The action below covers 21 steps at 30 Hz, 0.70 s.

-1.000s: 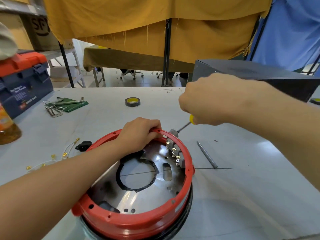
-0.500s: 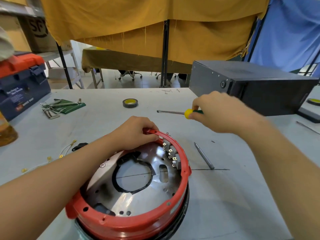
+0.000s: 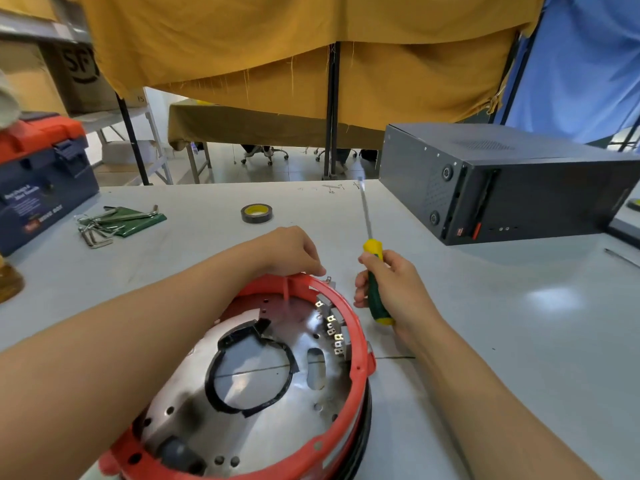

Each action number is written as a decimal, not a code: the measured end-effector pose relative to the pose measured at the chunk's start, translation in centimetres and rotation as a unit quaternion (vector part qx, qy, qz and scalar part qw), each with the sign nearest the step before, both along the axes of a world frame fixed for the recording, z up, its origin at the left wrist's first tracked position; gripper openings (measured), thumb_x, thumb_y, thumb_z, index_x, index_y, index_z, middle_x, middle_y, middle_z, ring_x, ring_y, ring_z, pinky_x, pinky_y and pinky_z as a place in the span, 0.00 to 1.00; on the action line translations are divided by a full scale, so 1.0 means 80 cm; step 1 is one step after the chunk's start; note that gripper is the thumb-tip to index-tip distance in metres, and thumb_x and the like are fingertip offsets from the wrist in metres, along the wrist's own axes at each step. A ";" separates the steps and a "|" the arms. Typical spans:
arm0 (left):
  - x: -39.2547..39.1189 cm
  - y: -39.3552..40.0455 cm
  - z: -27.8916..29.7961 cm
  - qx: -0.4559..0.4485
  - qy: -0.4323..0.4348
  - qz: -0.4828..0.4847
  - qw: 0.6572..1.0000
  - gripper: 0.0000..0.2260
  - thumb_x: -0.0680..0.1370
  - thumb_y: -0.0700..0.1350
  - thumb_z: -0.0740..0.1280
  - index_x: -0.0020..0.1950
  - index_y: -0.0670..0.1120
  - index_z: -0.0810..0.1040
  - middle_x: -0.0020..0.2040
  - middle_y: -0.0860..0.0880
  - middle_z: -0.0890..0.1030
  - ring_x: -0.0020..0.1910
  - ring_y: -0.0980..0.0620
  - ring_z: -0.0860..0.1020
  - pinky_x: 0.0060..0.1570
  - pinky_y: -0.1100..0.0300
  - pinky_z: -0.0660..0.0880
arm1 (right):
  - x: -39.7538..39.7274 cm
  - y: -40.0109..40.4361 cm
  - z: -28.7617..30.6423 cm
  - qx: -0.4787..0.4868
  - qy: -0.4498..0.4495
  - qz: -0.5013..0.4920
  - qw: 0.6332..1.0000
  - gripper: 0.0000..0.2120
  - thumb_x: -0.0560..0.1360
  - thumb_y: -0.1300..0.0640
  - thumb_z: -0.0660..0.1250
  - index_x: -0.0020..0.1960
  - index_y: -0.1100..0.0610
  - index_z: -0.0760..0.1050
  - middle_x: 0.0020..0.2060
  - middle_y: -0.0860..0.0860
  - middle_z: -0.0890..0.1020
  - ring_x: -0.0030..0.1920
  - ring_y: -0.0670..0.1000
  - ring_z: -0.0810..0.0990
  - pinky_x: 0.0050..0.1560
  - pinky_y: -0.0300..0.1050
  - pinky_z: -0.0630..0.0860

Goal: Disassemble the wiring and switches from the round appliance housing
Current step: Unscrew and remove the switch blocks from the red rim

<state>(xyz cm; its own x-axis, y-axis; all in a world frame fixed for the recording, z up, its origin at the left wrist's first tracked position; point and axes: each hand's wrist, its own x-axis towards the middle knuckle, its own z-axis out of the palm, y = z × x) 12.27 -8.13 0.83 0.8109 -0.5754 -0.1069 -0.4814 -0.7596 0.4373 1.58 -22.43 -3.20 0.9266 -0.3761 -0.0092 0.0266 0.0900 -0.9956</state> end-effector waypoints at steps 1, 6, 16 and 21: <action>0.004 -0.007 -0.002 0.014 0.002 -0.001 1.000 0.09 0.71 0.52 0.73 0.46 0.48 0.84 0.44 0.51 0.83 0.41 0.55 0.76 0.41 0.61 0.72 | 0.001 -0.001 -0.001 0.012 0.010 -0.007 1.000 0.06 0.80 0.57 0.60 0.47 0.59 0.71 0.28 0.53 0.77 0.24 0.49 0.75 0.27 0.42 0.76; 0.014 -0.037 -0.002 0.080 0.032 -0.040 0.995 0.14 0.68 0.56 0.75 0.48 0.50 0.83 0.37 0.57 0.79 0.34 0.61 0.75 0.35 0.64 0.69 | 0.004 -0.008 -0.004 0.035 0.037 -0.022 0.998 0.08 0.80 0.53 0.59 0.48 0.57 0.71 0.30 0.53 0.76 0.23 0.48 0.73 0.25 0.41 0.72; 0.025 -0.019 0.002 -0.132 0.160 0.013 0.978 0.06 0.71 0.35 0.73 0.46 0.38 0.80 0.36 0.45 0.83 0.35 0.51 0.82 0.38 0.61 0.80 | 0.003 -0.001 -0.003 0.006 0.033 -0.005 0.999 0.09 0.81 0.52 0.59 0.47 0.56 0.73 0.29 0.52 0.76 0.23 0.48 0.72 0.25 0.40 0.72; 0.021 0.041 0.013 -0.250 0.189 0.011 0.949 0.13 0.73 0.31 0.68 0.55 0.43 0.79 0.47 0.42 0.79 0.44 0.50 0.82 0.45 0.64 0.79 | -0.002 0.005 -0.002 -0.016 0.026 0.013 0.999 0.10 0.81 0.52 0.59 0.49 0.58 0.73 0.30 0.52 0.77 0.24 0.47 0.73 0.25 0.40 0.73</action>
